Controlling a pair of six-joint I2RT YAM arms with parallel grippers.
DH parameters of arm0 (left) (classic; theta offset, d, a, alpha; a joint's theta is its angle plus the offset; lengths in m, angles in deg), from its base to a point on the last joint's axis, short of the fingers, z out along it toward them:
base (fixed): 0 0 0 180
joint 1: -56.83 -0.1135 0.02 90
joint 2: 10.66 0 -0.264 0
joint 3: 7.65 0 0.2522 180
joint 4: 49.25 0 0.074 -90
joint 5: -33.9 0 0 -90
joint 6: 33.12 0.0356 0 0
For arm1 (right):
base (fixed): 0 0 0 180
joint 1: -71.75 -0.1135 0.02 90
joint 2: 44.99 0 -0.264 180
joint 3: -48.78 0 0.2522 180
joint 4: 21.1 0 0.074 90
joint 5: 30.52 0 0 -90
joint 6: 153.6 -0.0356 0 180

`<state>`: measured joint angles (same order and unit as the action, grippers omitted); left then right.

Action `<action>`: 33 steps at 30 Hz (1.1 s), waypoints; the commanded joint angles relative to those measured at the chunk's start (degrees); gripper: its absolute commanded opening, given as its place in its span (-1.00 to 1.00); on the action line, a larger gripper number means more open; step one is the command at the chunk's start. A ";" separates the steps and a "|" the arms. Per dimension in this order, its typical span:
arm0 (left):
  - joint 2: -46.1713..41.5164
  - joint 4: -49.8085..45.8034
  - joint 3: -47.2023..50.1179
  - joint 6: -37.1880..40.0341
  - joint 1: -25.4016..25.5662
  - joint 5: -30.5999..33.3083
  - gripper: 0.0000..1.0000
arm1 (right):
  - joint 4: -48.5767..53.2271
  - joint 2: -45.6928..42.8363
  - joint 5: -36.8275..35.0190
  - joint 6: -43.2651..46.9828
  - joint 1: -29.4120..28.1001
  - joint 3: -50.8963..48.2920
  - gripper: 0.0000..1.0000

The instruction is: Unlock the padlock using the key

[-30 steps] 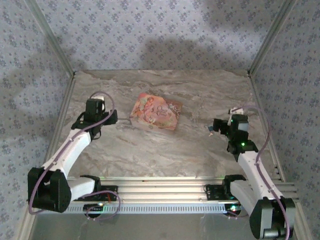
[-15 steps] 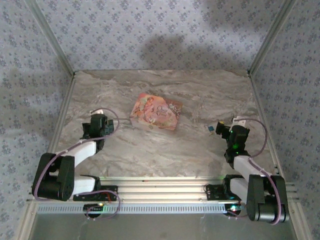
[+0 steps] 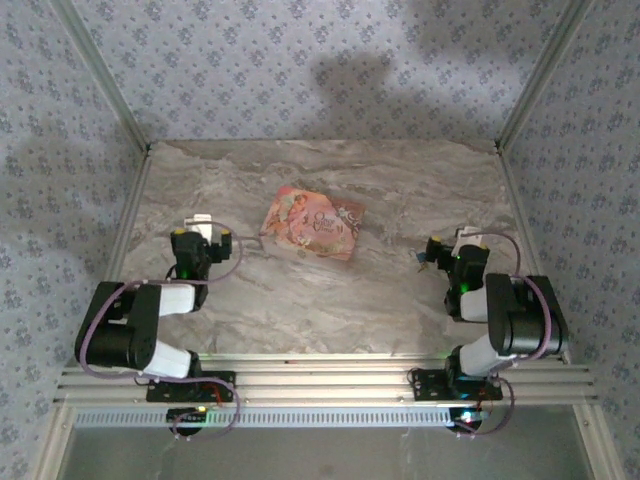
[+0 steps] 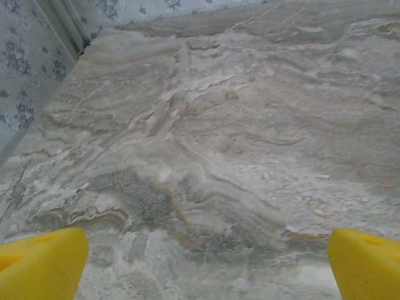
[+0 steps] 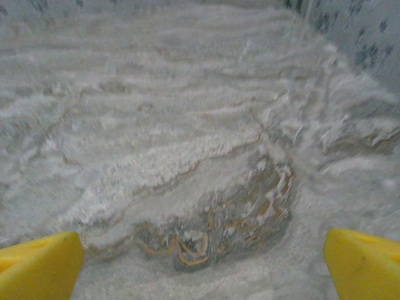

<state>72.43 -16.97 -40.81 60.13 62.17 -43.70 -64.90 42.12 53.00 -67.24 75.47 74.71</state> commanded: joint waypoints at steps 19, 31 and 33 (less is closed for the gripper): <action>4.80 0.43 -4.37 -4.55 -6.38 -10.28 0.96 | 7.24 0.26 -7.13 3.46 -4.25 8.59 1.00; 4.86 0.36 -4.42 -4.55 -6.44 -10.29 0.96 | 7.37 0.34 -6.97 3.46 -4.12 8.60 1.00; 4.81 0.36 -4.42 -4.63 -6.49 -10.27 0.96 | 7.24 0.45 -7.05 3.64 -4.33 8.75 1.00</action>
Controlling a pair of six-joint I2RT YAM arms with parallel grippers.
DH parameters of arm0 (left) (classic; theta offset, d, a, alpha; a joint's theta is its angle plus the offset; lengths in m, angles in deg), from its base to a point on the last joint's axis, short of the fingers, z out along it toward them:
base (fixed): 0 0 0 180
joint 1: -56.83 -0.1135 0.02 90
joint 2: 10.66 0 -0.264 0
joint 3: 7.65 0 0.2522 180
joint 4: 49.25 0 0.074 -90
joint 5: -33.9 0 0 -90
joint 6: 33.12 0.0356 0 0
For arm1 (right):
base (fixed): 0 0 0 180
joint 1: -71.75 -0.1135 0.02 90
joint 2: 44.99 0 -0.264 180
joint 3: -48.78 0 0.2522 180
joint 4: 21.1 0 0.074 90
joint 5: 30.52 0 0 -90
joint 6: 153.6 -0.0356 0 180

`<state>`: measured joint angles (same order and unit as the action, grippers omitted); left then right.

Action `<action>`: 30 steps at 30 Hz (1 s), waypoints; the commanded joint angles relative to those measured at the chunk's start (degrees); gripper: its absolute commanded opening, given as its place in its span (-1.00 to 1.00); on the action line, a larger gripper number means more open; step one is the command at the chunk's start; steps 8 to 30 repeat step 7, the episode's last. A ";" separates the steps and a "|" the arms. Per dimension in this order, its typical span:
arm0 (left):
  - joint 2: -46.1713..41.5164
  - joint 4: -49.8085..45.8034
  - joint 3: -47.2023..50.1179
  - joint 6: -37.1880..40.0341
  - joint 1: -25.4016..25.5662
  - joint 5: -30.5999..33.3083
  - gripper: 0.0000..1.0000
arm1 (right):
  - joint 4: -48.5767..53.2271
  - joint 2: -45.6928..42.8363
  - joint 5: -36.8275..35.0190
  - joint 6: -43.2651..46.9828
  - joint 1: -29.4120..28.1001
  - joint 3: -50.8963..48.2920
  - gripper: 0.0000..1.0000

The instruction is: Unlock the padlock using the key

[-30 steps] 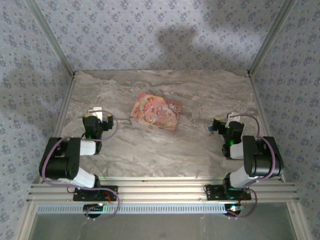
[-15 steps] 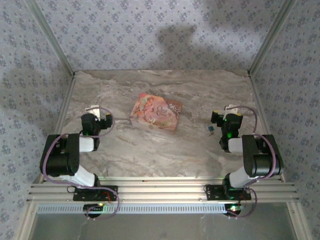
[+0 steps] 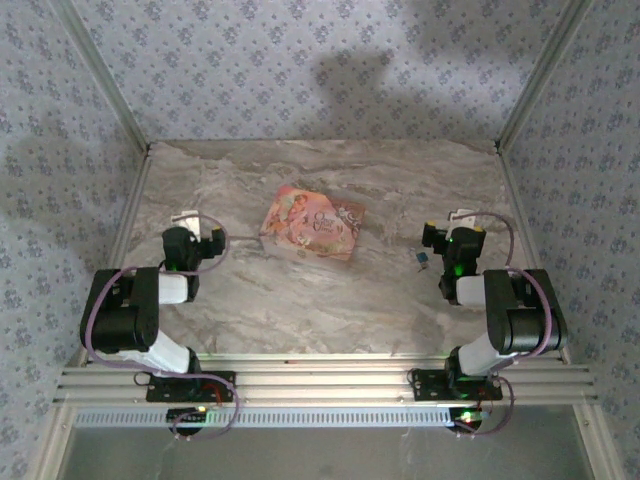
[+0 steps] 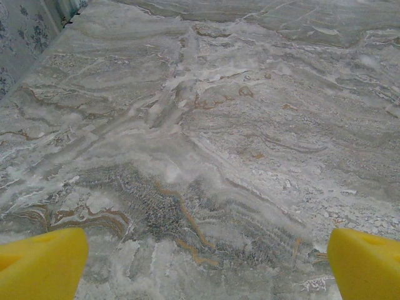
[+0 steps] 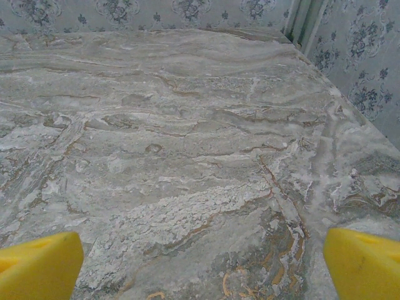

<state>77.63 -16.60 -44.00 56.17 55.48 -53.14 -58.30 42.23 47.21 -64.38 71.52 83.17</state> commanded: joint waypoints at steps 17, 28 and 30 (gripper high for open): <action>-0.36 -0.01 -1.25 -0.60 0.29 -0.77 0.96 | 1.83 0.14 3.05 1.13 0.58 0.67 1.00; -0.36 -0.01 -1.25 -0.60 0.29 -0.77 0.96 | 1.83 0.14 3.05 1.13 0.58 0.67 1.00; -0.36 -0.01 -1.25 -0.60 0.29 -0.77 0.96 | 1.83 0.14 3.05 1.13 0.58 0.67 1.00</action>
